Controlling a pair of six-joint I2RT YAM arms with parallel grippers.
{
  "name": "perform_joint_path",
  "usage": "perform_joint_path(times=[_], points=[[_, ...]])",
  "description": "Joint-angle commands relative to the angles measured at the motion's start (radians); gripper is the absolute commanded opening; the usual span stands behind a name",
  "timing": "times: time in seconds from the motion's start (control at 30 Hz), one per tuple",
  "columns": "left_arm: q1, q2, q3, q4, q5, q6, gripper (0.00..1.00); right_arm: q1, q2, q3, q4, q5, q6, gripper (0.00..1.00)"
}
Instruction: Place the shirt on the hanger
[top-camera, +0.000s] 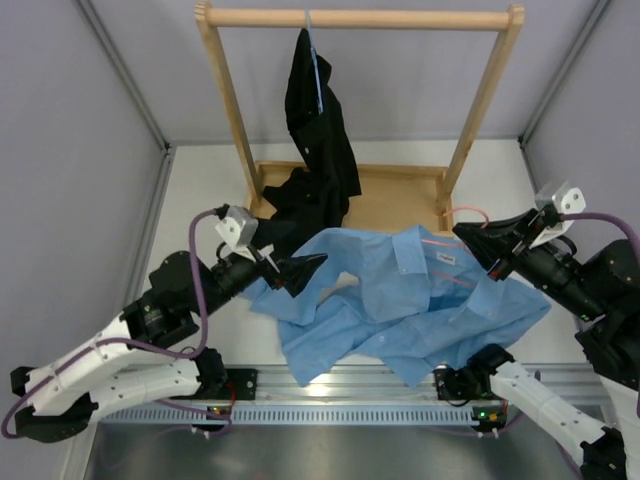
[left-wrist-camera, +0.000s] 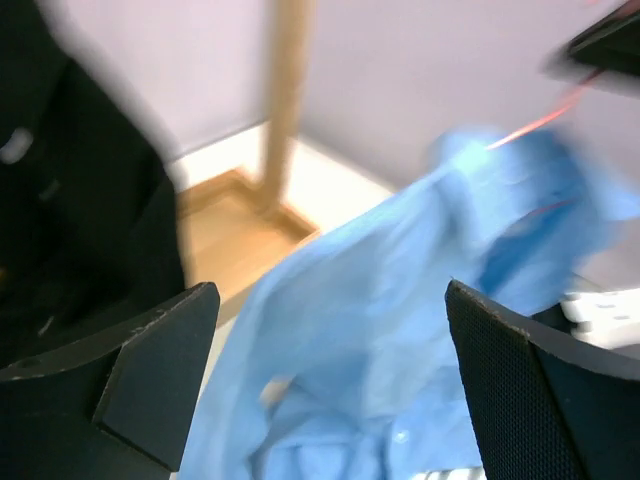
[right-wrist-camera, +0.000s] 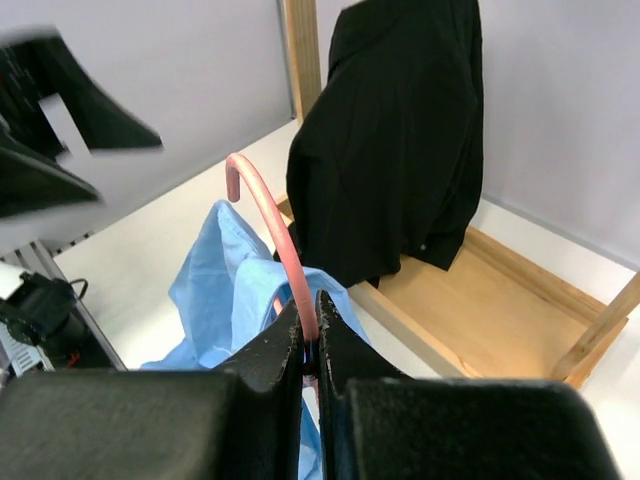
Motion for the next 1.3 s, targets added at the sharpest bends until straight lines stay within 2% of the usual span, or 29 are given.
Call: perform_joint_path(times=[0.0,0.07,0.2,0.27,0.3,0.47,0.6,0.67,0.87,1.07,1.27], points=[[0.001,0.217,0.269,-0.141,0.455,0.030,0.98,0.008,-0.050,-0.045,0.061,-0.042,-0.035,0.00],[0.001,0.323,0.357,-0.229,0.591,0.048,0.98,0.008,-0.062,-0.074,0.061,-0.068,-0.045,0.00],[0.003,0.572,0.532,-0.358,0.624,0.102,0.98,0.008,-0.105,-0.102,0.061,-0.112,-0.055,0.00],[0.020,0.640,0.625,-0.408,0.719,0.123,0.98,0.008,-0.120,-0.116,0.064,-0.145,-0.093,0.00],[0.026,0.692,0.647,-0.413,0.829,0.125,0.98,0.008,-0.128,-0.120,0.063,-0.154,-0.096,0.00],[0.041,0.795,0.722,-0.412,1.033,0.143,0.98,0.008,-0.125,-0.134,0.064,-0.151,-0.098,0.00],[0.046,0.841,0.734,-0.412,1.061,0.139,0.97,0.008,-0.111,-0.136,0.076,-0.181,-0.090,0.00],[0.052,0.856,0.739,-0.412,1.063,0.131,0.88,0.008,-0.110,-0.143,0.089,-0.194,-0.084,0.00],[0.080,0.841,0.675,-0.246,1.051,0.042,0.83,0.008,-0.128,-0.180,0.139,-0.226,-0.075,0.00],[0.084,0.797,0.610,-0.133,1.021,0.011,0.53,0.008,-0.142,-0.189,0.150,-0.188,-0.070,0.00],[0.084,0.717,0.480,0.053,1.052,-0.013,0.50,0.008,-0.151,-0.195,0.185,-0.119,-0.009,0.00]])
